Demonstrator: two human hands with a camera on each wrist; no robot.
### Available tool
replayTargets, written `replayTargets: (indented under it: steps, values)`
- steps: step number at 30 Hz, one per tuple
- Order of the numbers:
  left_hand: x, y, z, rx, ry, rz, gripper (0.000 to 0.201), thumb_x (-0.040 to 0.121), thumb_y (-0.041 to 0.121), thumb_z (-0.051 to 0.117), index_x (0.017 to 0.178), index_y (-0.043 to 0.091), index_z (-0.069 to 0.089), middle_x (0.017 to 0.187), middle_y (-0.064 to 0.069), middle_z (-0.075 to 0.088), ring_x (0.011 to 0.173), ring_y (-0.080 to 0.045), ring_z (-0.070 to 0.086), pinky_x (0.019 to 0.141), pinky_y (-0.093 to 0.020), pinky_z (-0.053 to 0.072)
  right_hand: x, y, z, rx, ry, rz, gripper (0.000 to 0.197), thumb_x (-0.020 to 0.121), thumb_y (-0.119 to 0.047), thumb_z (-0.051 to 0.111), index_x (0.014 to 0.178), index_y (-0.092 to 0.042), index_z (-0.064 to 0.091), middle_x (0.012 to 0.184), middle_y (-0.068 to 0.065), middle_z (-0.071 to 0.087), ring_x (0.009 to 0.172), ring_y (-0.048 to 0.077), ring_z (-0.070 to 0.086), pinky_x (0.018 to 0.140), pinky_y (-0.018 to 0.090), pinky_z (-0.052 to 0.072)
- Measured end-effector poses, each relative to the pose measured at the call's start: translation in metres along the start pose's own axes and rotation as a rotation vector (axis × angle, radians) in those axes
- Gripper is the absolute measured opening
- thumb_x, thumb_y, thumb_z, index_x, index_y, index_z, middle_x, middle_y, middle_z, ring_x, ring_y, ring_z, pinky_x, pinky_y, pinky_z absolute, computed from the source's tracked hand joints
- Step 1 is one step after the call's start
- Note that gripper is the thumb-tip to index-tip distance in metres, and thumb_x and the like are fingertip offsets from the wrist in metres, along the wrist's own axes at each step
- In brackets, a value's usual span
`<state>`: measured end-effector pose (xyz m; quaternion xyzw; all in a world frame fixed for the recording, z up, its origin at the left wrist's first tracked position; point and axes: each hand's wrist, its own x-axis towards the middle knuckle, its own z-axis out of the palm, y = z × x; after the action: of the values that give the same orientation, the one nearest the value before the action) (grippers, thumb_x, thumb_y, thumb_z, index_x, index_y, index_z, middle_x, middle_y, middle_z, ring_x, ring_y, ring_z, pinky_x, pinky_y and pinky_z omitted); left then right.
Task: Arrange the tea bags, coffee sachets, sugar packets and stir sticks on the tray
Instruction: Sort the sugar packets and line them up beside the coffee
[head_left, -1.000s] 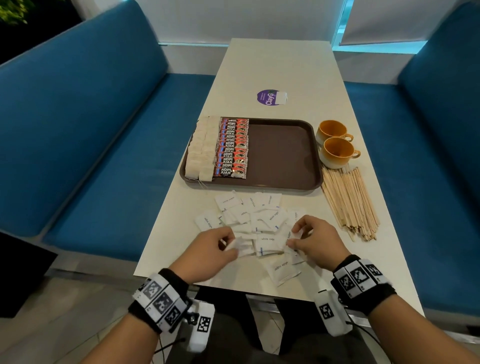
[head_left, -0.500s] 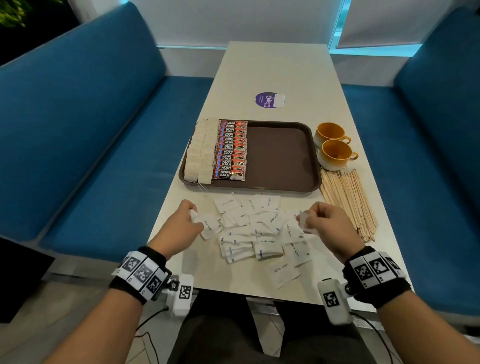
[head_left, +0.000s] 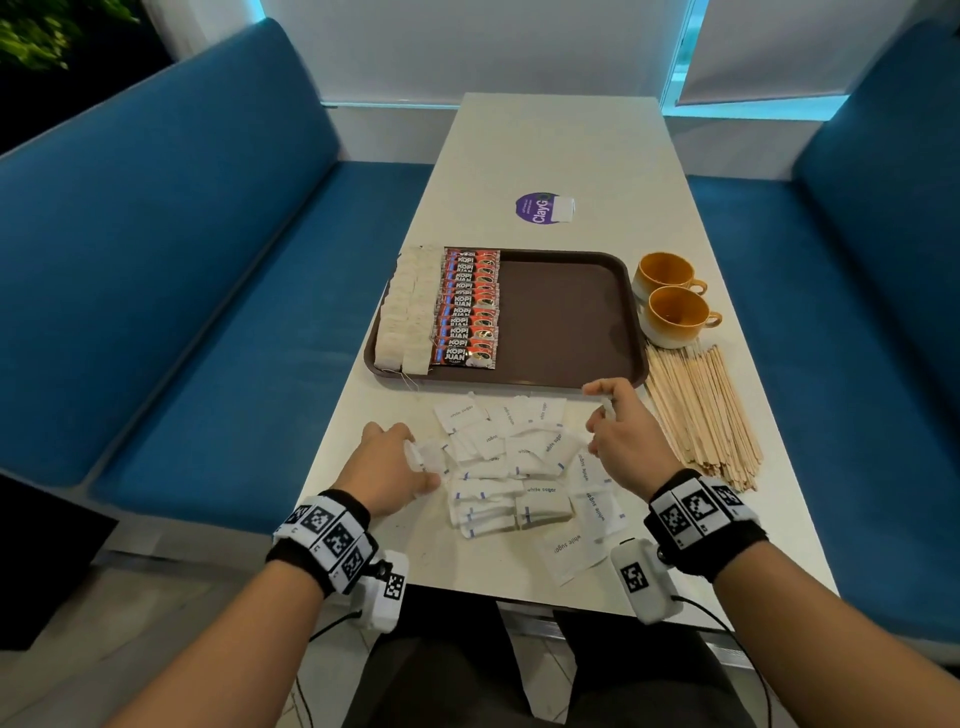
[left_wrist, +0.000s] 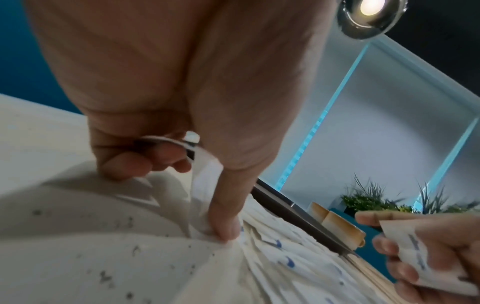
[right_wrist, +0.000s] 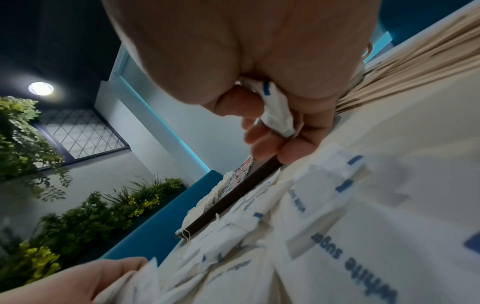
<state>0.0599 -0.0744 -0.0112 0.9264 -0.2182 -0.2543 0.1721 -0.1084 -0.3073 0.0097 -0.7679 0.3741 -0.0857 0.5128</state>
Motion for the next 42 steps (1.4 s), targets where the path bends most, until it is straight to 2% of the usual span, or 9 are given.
replayTargets:
  steps: [8,12,21,24,32,38,39,40,42]
  values:
    - [-0.003,-0.003,-0.006,-0.533,0.021,0.059,0.017,0.086,0.015,0.074,0.088,0.007,0.06,0.078,-0.01,0.068,0.064,-0.024,0.06,0.058,-0.034,0.048,0.008,0.004,0.006,-0.192,-0.058,0.101,0.025,0.092,-0.015,0.061,0.117,-0.016,0.057,0.087,0.005,0.065,0.063,0.016,0.06,0.053,0.027,0.046]
    - [-0.002,0.007,-0.013,-0.791,0.02,0.012,0.036,0.079,0.019,0.06,0.106,-0.005,0.06,0.086,-0.007,0.054,0.075,-0.023,0.05,0.064,-0.035,0.045,0.011,0.008,0.009,-0.415,-0.152,0.117,0.063,0.086,-0.048,0.076,0.134,-0.015,0.051,0.127,0.003,0.062,0.106,0.021,0.064,0.085,0.032,0.049]
    - [0.015,0.027,-0.012,-0.862,0.065,0.047,0.022,0.093,-0.004,0.041,0.101,0.004,0.06,0.093,-0.012,0.067,0.085,-0.023,0.066,0.071,-0.033,0.056,0.009,0.011,0.011,-0.44,-0.136,0.082,0.07,0.08,-0.044,0.084,0.137,-0.015,0.055,0.14,0.005,0.057,0.117,0.022,0.058,0.098,0.034,0.048]
    - [0.026,0.031,-0.01,-0.769,0.049,0.053,0.022,0.095,-0.001,0.043,0.103,0.019,0.049,0.089,-0.011,0.056,0.075,-0.022,0.056,0.076,-0.04,0.053,0.009,0.014,0.008,-0.271,-0.131,0.072,0.049,0.082,-0.035,0.083,0.123,-0.014,0.066,0.127,0.007,0.069,0.113,0.025,0.066,0.101,0.041,0.052]
    - [0.048,0.052,-0.004,-0.276,0.036,0.029,0.036,0.099,0.037,0.058,0.126,0.014,0.053,0.099,-0.003,0.064,0.078,-0.016,0.059,0.062,-0.03,0.04,-0.006,0.003,-0.019,0.249,-0.034,0.077,0.009,0.091,-0.015,0.07,0.086,-0.009,0.066,0.065,-0.003,0.058,0.053,0.012,0.047,0.051,0.026,0.037]
    - [0.061,0.055,0.002,0.006,0.052,0.107,0.051,0.094,0.037,0.066,0.135,0.011,0.049,0.128,-0.011,0.063,0.115,-0.029,0.06,0.092,-0.035,0.047,-0.012,0.001,-0.021,0.381,-0.107,0.221,0.017,0.076,-0.008,0.055,0.093,-0.012,0.052,0.088,0.012,0.049,0.07,0.025,0.044,0.055,0.031,0.036]
    - [0.061,0.057,0.003,0.043,0.042,0.126,0.051,0.093,0.036,0.067,0.135,0.012,0.049,0.128,-0.012,0.062,0.115,-0.029,0.061,0.092,-0.036,0.048,-0.014,0.004,-0.02,0.395,-0.093,0.261,0.037,0.081,-0.004,0.052,0.102,-0.03,0.036,0.093,0.01,0.048,0.075,0.028,0.043,0.058,0.032,0.038]
    - [0.061,0.058,0.004,0.078,0.033,0.144,0.052,0.092,0.036,0.069,0.134,0.011,0.05,0.129,-0.012,0.061,0.115,-0.029,0.06,0.093,-0.037,0.048,-0.014,0.007,-0.019,0.422,-0.1,0.274,0.035,0.085,0.004,0.046,0.115,0.014,0.032,0.093,0.01,0.043,0.077,0.029,0.041,0.059,0.033,0.037]
    - [0.062,0.058,0.005,0.132,0.013,0.166,0.056,0.089,0.039,0.071,0.132,0.009,0.05,0.131,-0.014,0.056,0.119,-0.031,0.056,0.097,-0.039,0.047,-0.018,0.009,-0.019,0.46,-0.106,0.266,0.02,0.084,0.012,0.038,0.093,-0.004,0.047,0.09,0.012,0.039,0.074,0.029,0.04,0.057,0.034,0.038]
